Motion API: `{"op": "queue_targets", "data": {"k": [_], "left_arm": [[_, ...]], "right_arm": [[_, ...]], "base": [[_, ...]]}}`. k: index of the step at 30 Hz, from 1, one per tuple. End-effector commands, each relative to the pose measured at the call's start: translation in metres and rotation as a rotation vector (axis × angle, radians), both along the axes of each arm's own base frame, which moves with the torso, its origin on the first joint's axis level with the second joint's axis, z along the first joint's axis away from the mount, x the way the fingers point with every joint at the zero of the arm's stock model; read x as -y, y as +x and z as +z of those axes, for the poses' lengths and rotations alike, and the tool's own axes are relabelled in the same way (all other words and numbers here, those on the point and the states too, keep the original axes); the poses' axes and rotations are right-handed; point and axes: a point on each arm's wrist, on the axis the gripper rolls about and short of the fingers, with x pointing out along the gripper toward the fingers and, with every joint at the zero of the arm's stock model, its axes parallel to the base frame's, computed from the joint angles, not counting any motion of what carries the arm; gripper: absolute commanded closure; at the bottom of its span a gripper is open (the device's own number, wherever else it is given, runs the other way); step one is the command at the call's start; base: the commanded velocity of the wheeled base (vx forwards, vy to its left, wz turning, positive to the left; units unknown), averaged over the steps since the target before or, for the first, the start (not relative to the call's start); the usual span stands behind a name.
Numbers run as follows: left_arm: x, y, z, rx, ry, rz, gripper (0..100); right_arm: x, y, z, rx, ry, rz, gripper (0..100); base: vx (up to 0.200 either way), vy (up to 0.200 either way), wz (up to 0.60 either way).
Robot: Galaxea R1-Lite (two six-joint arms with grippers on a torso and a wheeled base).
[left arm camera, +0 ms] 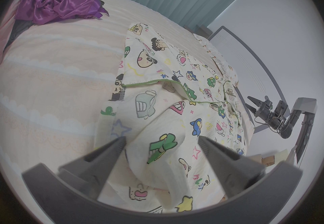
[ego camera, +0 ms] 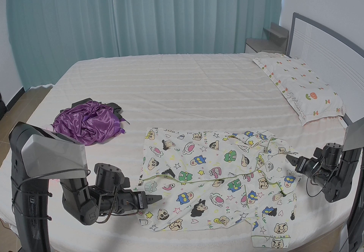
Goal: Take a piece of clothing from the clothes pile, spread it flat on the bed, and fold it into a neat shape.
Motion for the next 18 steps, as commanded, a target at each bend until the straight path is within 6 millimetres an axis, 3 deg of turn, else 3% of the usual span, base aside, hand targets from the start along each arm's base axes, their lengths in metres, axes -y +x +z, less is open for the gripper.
{"op": "queue_targets", "data": {"k": [1, 9, 18], "left_arm": [[-0.004, 0.000, -0.002, -0.007, 0.015, 0.026, 100], [-0.018, 0.004, 0.008, 0.024, 0.014, 0.085, 100], [-0.013, 0.024, 0.037, 0.163, -0.007, 0.123, 100]], "right_arm": [[0.000, 0.000, 0.001, 0.015, -0.001, 0.001, 0], [-0.001, 0.000, 0.002, 0.016, -0.002, 0.003, 0], [0.000, -0.001, 0.003, 0.019, -0.002, -0.002, 0]], "base": [[0.000, 0.000, 0.00], [0.000, 0.000, 0.00], [0.000, 0.000, 0.00]]}}
